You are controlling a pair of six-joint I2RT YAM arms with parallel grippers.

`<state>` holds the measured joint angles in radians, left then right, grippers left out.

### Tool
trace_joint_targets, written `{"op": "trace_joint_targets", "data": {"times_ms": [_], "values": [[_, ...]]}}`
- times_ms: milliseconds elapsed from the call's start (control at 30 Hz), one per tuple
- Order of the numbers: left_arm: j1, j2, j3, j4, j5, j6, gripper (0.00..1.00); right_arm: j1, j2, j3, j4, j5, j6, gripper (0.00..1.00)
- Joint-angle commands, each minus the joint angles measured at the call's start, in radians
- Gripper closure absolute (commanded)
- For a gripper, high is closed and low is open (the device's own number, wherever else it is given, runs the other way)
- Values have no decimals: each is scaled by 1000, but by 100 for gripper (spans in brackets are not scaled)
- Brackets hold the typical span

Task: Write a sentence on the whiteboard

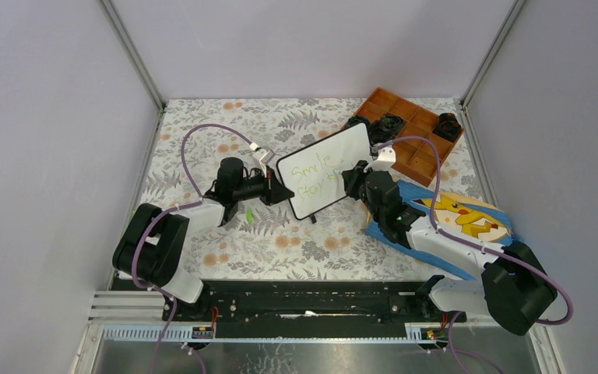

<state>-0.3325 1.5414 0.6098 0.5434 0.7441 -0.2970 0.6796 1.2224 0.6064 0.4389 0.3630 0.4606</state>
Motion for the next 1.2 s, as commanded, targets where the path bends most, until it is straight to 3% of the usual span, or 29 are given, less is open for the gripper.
{"op": "trace_joint_targets", "data": {"times_ms": [0, 267, 433, 700, 900, 1167], "values": [[-14, 28, -20, -158, -74, 87, 100, -3, 7, 34, -6, 56, -5, 100], [-16, 28, -19, -158, -75, 87, 100, -3, -14, 27, -28, 62, -6, 100], [-17, 26, -19, -161, -81, 88, 100, -2, -106, -3, 1, 41, -5, 100], [-19, 25, -20, -165, -81, 88, 100, -56, -194, -40, -89, 138, 37, 100], [-20, 22, -18, -169, -85, 90, 100, -108, -193, -107, -78, 225, 146, 100], [-20, 25, -14, -173, -88, 91, 100, -139, -120, -110, -48, 185, 187, 100]]}}
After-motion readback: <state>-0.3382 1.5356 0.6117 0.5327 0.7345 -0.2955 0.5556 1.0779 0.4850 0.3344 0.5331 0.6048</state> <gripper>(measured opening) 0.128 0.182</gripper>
